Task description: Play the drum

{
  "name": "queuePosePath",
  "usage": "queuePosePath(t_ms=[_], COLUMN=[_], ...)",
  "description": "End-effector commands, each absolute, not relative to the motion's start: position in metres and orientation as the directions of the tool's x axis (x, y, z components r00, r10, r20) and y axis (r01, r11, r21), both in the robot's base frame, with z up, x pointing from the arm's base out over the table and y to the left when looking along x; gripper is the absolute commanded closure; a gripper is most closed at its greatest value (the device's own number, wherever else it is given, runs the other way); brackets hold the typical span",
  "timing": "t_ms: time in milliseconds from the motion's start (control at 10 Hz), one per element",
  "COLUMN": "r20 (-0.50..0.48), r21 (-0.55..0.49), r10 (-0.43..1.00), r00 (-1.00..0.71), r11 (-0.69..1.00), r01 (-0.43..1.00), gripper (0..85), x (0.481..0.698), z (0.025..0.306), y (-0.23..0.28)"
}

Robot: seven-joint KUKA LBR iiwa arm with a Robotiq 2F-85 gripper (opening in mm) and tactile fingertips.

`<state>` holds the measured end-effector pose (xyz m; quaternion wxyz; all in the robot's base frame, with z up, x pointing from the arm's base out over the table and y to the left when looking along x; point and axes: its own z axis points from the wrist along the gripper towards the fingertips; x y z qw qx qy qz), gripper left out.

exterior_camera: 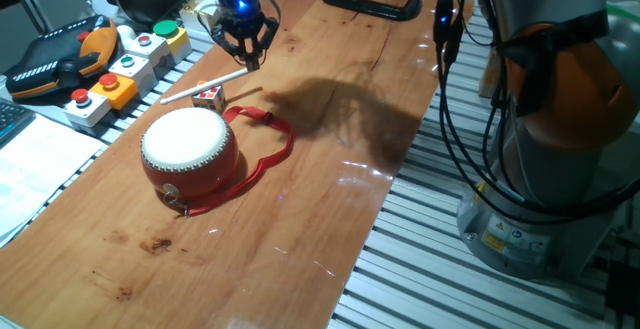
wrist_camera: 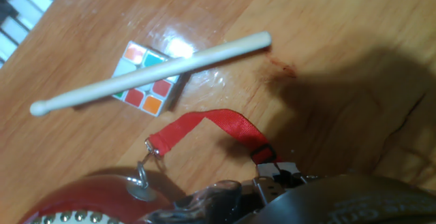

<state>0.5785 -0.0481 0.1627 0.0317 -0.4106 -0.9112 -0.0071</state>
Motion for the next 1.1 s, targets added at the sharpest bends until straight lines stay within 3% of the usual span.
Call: queuePosePath(t_ms=[0,1000], r20=[0.058,0.064], r21=[-0.018,-0.029], r10=[0.757,0.813], r00=[-0.65,-0.579], r11=[0.652,0.581], r01=[0.758,0.813], gripper=[84.3,84.3], x=[0.5785,0.5785], z=[0.1627,0.1627], y=[-0.048,-0.048])
